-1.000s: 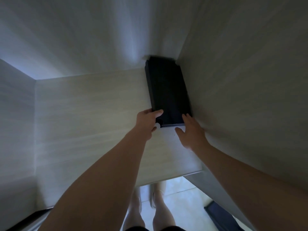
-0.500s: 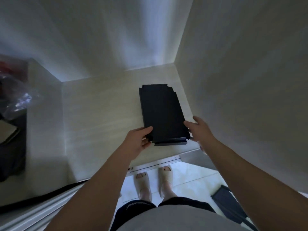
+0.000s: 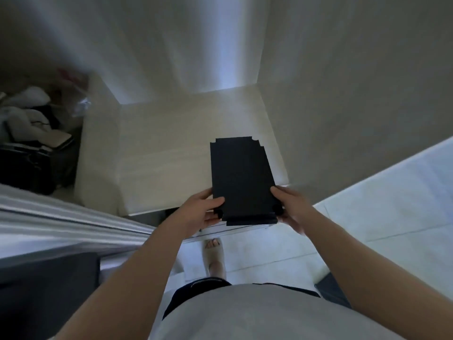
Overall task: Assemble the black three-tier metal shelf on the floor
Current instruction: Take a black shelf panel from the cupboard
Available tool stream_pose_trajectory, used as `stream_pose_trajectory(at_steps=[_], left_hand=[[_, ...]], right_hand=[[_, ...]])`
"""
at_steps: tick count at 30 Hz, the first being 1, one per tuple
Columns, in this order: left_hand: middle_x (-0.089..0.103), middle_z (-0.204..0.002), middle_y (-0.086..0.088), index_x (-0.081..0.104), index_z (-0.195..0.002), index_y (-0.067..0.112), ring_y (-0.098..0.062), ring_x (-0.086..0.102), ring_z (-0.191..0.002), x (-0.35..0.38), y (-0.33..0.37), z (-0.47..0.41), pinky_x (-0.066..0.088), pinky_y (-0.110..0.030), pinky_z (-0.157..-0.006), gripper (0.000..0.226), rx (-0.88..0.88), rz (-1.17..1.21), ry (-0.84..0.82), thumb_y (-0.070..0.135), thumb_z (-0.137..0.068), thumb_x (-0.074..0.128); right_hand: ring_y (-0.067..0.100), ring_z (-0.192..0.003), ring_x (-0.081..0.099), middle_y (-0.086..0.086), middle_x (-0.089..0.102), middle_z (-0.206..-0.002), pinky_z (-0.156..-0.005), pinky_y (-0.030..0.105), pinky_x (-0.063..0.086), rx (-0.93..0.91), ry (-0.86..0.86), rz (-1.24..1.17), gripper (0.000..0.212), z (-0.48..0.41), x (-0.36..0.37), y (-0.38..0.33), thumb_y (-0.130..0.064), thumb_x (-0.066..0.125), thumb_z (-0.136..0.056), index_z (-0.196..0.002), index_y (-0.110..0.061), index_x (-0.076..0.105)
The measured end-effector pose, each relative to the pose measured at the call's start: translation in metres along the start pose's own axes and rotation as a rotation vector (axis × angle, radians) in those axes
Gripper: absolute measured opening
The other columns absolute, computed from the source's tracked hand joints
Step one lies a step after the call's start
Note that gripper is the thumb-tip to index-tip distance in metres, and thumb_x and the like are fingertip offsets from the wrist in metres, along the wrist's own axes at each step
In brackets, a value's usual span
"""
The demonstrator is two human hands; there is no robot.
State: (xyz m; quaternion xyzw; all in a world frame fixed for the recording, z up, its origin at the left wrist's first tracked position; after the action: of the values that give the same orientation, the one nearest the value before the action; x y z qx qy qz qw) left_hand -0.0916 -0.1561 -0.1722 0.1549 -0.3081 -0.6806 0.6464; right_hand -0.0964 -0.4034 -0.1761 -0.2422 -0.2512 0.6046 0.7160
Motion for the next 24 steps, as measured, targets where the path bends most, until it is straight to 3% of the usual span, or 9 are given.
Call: stream_pose_trajectory(at_steps=[4, 8, 14, 19, 24], left_hand=[[0.071, -0.123, 0.001, 0.054, -0.141, 0.032, -0.027, 0.066, -0.113, 0.036, -0.057, 0.045, 0.046, -0.047, -0.11, 0.048, 0.014, -0.012, 0.025, 0.016, -0.097, 0.064], [0.069, -0.126, -0.004, 0.05, -0.143, 0.037, -0.029, 0.064, -0.118, 0.071, -0.117, 0.087, 0.046, -0.053, -0.108, 0.053, 0.022, -0.027, 0.1, 0.015, -0.097, 0.065], [0.072, -0.122, 0.004, 0.046, -0.138, 0.049, -0.025, 0.065, -0.118, 0.1, -0.188, 0.146, 0.049, -0.046, -0.105, 0.053, -0.005, -0.019, 0.155, 0.02, -0.098, 0.064], [0.075, -0.112, 0.01, 0.04, -0.144, 0.051, -0.014, 0.07, -0.101, 0.107, -0.238, 0.177, 0.054, -0.032, -0.085, 0.058, -0.022, -0.047, 0.186, 0.024, -0.099, 0.063], [0.074, -0.115, 0.009, 0.038, -0.15, 0.047, -0.018, 0.07, -0.107, 0.11, -0.277, 0.206, 0.054, -0.034, -0.088, 0.059, -0.017, -0.085, 0.16, 0.028, -0.099, 0.062]], right_hand=[[0.025, -0.112, 0.066, 0.0, 0.071, -0.122, -0.085, 0.042, 0.058, -0.027, -0.083, 0.08, 0.028, 0.043, -0.032, 0.034, -0.025, 0.057, -0.104, -0.131, -0.024, 0.064], [0.026, -0.11, 0.067, 0.001, 0.07, -0.123, -0.083, 0.038, 0.059, -0.015, -0.164, 0.107, 0.026, 0.084, -0.063, 0.076, -0.021, 0.05, -0.107, -0.129, -0.027, 0.064], [0.022, -0.096, 0.071, -0.001, 0.073, -0.114, -0.071, 0.033, 0.061, 0.053, -0.208, 0.154, 0.026, 0.137, -0.093, 0.137, -0.021, 0.048, -0.107, -0.117, -0.032, 0.069], [0.019, -0.093, 0.073, -0.005, 0.076, -0.108, -0.068, 0.03, 0.06, 0.049, -0.213, 0.184, 0.029, 0.171, -0.102, 0.179, -0.022, 0.05, -0.106, -0.105, -0.039, 0.074], [0.019, -0.092, 0.071, -0.004, 0.075, -0.111, -0.068, 0.029, 0.059, 0.033, -0.201, 0.131, 0.025, 0.208, -0.109, 0.223, -0.024, 0.052, -0.106, -0.111, -0.037, 0.073]])
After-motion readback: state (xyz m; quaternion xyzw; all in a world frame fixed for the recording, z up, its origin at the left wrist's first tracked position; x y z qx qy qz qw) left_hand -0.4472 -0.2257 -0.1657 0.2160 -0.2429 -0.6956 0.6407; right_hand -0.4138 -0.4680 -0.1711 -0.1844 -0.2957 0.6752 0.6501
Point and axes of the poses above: each hand's wrist, its own z-axis away from the middle knuckle, its own x-axis out of the palm, y = z × x, the point moved 6 cm from there along -z, towards the middle knuckle
